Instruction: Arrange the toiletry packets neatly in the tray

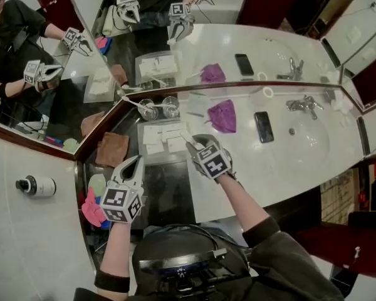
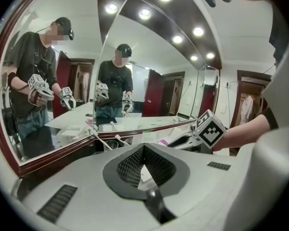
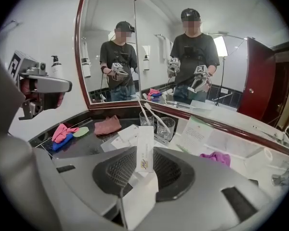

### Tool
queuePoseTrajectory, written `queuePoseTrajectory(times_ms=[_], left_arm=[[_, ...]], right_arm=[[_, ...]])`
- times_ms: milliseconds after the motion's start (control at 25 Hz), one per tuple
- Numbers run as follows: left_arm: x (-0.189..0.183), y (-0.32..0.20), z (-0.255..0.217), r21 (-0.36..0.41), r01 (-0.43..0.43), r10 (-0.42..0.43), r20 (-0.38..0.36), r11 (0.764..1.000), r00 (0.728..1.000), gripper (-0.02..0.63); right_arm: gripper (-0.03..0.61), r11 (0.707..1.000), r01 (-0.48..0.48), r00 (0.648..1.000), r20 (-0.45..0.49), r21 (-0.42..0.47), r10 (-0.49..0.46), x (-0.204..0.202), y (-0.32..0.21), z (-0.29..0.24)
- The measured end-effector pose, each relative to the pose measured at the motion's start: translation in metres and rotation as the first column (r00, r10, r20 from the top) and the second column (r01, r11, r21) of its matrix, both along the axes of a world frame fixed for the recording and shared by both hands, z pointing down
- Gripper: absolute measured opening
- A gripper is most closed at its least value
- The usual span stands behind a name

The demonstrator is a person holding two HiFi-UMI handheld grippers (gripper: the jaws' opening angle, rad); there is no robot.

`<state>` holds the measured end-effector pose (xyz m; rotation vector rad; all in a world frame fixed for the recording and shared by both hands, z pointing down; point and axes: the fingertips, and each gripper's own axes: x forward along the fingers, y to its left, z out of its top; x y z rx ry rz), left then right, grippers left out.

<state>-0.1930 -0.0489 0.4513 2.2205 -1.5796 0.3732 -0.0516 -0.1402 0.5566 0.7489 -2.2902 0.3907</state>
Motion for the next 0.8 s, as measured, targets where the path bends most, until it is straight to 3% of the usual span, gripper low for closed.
queuePoseTrajectory(times_ms=[320, 640, 800], left_arm=[[0.052, 0.001, 0.003, -0.011, -0.098, 0.098, 0.007, 0.995, 0.995, 0.0], [0.13, -0.012, 0.027, -0.051, -0.233, 0.233, 0.006, 0.971, 0.972, 0.0], [0.167, -0.019, 0.045, -0.083, -0.269, 0.271, 0.013, 0.96, 0.963, 0.002]], right_arm=[[0.114, 0.998, 0.021, 0.999, -0.044, 0.062, -0.018, 0.052, 0.027, -0.007], [0.114, 0.999, -0.037, 0.994, -0.105, -0.001, 0.037, 0.131, 0.041, 0.031], [0.114, 1.0, -0.001, 0.981, -0.194, -0.027, -0.004, 0.166, 0.04, 0.066]])
